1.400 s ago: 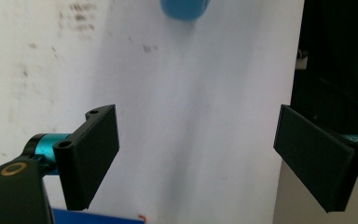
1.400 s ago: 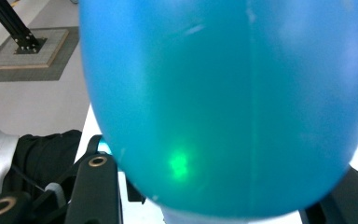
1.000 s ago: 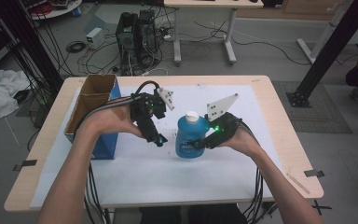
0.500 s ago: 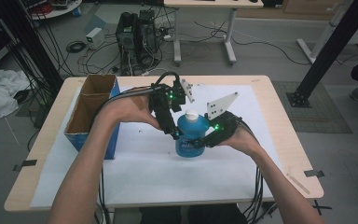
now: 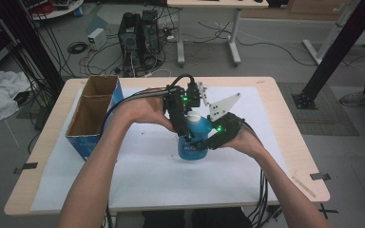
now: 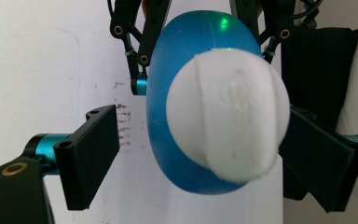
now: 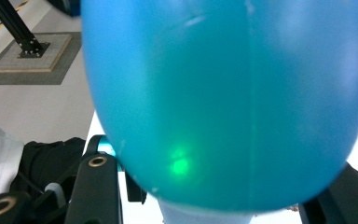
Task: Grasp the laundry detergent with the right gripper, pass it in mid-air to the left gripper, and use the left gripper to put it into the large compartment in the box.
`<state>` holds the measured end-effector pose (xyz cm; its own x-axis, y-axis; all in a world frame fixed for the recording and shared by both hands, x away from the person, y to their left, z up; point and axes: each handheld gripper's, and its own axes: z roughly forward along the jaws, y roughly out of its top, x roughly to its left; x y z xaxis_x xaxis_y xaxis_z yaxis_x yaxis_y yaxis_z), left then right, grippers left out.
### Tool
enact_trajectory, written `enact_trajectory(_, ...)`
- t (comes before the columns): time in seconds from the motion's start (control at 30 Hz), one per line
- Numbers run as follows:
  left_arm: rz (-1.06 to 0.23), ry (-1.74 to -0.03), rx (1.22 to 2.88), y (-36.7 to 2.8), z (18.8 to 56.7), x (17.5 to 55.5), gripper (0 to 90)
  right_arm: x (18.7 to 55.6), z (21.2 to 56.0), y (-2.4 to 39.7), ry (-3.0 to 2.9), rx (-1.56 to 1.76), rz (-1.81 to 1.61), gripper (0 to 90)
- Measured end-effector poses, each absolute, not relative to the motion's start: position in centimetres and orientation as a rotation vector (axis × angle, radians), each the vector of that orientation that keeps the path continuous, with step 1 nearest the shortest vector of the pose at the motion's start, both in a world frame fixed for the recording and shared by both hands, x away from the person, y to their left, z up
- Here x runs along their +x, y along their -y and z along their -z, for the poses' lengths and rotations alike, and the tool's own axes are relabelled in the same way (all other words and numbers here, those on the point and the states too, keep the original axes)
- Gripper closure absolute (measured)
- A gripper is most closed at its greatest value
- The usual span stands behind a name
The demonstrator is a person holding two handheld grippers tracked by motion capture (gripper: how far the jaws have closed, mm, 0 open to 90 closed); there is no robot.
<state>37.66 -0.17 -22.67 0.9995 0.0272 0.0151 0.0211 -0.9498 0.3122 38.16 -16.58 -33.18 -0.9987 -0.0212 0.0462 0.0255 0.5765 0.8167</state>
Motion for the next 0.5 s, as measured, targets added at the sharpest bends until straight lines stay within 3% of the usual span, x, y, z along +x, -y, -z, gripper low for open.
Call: enact_trajectory(0.5,-0.03,-0.051,2.864,1.4,23.4,37.5,18.0,38.4,33.3,16.5,2.768,0.007,1.459,44.8)
